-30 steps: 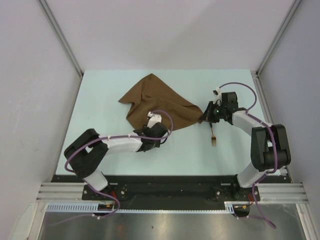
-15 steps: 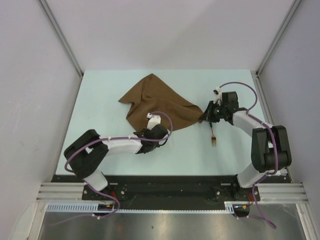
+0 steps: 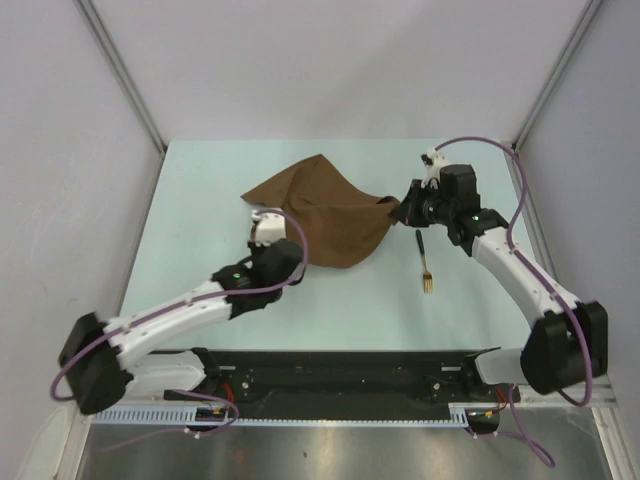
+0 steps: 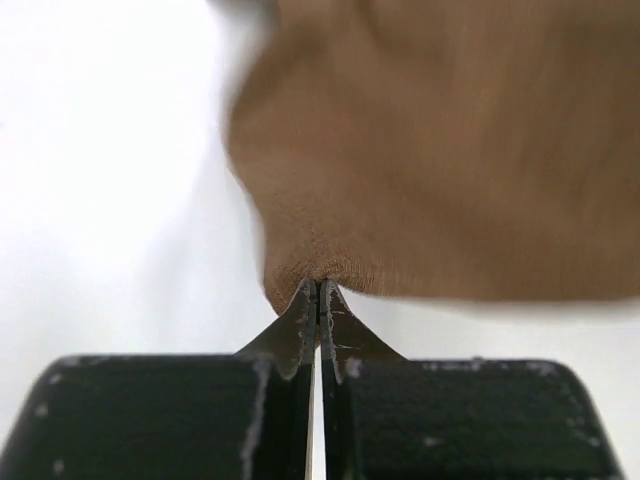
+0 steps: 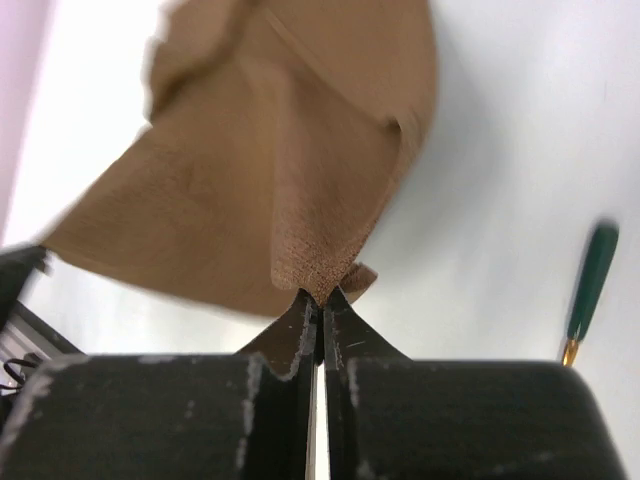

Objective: Fold the napkin, place the utensils inside, and roll it up
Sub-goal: Flatten the napkin out

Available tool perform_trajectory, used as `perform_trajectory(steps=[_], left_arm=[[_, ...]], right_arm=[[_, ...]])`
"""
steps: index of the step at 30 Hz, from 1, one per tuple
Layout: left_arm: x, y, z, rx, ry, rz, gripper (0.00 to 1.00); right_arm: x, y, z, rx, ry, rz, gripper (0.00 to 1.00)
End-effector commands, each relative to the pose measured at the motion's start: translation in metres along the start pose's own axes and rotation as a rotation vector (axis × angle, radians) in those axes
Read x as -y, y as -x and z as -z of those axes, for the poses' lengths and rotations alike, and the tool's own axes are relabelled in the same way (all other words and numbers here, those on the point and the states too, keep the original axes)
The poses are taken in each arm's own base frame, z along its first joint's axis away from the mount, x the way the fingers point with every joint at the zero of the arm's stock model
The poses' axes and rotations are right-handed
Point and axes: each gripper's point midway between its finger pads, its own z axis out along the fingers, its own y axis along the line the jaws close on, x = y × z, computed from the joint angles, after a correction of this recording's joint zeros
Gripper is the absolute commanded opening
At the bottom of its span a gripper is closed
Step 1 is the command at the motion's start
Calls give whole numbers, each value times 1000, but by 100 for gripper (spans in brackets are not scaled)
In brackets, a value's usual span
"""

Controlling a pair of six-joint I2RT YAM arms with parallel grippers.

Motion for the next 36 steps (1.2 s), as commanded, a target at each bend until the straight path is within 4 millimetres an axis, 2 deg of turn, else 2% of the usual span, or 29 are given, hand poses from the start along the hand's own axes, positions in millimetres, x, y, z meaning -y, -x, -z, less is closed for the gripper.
perform_trajectory(steps=[1,2,3,4,5,6,8,9,11,12,13,14,16,17,18,19,20,21,22,25,26,27,28,29,30,32,33,36], left_arm=[[-53,127,62,383,92,177,0],[-72,147,84,458,88,186,0],[-79,168,98,536,68,260,0],[-96,184,120,606,45,322,0],[-106,195,133,652,45,295,1],[-112,215,151,728,2,373,0],[-131,233,176,808,-3,355,0],[-139,250,193,854,-19,387,0],[-140,264,200,865,6,344,0],[-146,277,211,892,10,368,0],[-146,283,213,905,17,360,0],[-144,289,214,911,33,326,0],[-138,310,215,939,48,298,0],[-138,317,214,951,56,280,0],[-132,326,207,948,64,256,0],[-136,335,200,960,69,261,0],[-140,342,197,946,77,247,0],[-136,346,185,930,79,234,0],[-143,351,182,935,95,235,0],[-146,363,195,962,76,225,0],[-139,367,202,988,23,204,0],[-138,368,206,1002,5,200,0],[-140,369,213,1019,-13,204,0],[-136,370,216,1024,-39,183,0],[-133,371,219,1028,-59,173,0],[-130,368,225,1034,-96,152,0],[-129,366,227,1037,-109,152,0],[-133,360,242,1061,-148,163,0]], right_arm=[[-70,65,71,260,29,153,0],[-78,75,85,310,17,174,0],[-96,82,107,369,46,199,0],[-113,90,123,418,68,223,0],[-124,94,136,452,91,237,0],[-134,100,150,491,111,247,0],[-159,117,188,598,172,280,0],[-165,122,198,627,189,286,0],[-176,141,214,682,200,302,0],[-177,147,216,693,195,312,0],[-175,154,202,677,174,312,0],[-167,164,198,687,146,316,0],[-168,181,191,699,167,316,0],[-159,188,171,670,163,288,0],[-149,203,172,697,155,272,0],[-148,207,168,689,180,273,0],[-141,211,154,674,171,263,0],[-138,220,157,699,165,260,0],[-137,222,155,698,167,261,0],[-145,219,163,706,210,260,0],[-148,216,166,708,230,256,0],[-154,215,180,737,252,255,0],[-152,208,176,722,261,222,0],[-154,205,181,724,274,213,0],[-159,201,193,740,300,208,0],[-160,189,196,725,330,169,0],[-167,184,211,744,359,174,0],[-173,169,221,737,392,156,0]])
